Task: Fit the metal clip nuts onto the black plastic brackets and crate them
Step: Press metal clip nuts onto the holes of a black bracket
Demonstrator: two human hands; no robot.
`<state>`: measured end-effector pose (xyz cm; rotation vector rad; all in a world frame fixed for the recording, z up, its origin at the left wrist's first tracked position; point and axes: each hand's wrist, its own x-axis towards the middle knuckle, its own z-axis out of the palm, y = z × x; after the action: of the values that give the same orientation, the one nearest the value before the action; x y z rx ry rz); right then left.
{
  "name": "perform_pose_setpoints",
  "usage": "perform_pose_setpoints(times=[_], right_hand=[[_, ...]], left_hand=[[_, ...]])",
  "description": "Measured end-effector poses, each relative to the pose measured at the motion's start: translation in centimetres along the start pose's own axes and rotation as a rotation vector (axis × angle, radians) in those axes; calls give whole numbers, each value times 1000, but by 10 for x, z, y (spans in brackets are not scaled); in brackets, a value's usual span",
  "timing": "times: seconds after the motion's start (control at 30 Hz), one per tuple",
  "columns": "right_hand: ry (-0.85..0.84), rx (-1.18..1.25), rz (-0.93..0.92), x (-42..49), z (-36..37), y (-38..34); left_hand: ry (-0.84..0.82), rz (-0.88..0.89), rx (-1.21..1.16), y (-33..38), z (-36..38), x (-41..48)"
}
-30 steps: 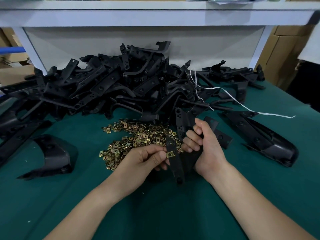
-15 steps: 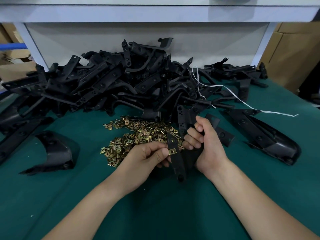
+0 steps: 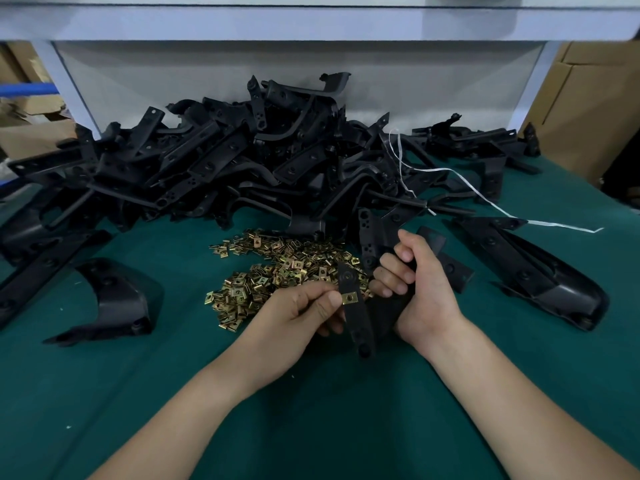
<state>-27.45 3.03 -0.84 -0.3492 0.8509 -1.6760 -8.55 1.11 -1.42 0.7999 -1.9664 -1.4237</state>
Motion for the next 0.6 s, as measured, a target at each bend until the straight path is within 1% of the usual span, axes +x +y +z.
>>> perform_pose_setpoints(times=[0.07,0.1,0.13,0.2,0.23,0.27,0.3,0.33,0.4,0.47,0.5,0.6], right_hand=[[3,27,0,1,-1,-1],[6,39,-2,2,-2,-1],[9,47,-7,2,-3,-2],[10,63,-12,3,-5,-3],[9,71,-12,3,-6,-4],[9,76,-10,4,-6,-4],[10,76,-8,4,-7,-4],[12,73,-6,4,-7,-5],[16,64,-2,4,-7,-5],[16,64,3,4,-7,-5],[15,68,6,4,-7,-5],[16,66,3,4,-7,-6]], left_hand=[[53,-9,-52,1,2,-1],[113,-8,-64,2,2,-2],[201,12,-2,0,0,-3],[402,120,336,-4,-9,-4],[477,177,531,-4,-15,-4],[514,204,710,-5,-20,-3],[514,183,858,-6,-25,-2],[493,124,975,-7,-28,-2],[433,-52,1114,-8,-31,-3],[374,-177,1167,-9,-34,-5],[352,-203,1182,-10,-35,-6],[302,-175,1206,-8,-36,-6]])
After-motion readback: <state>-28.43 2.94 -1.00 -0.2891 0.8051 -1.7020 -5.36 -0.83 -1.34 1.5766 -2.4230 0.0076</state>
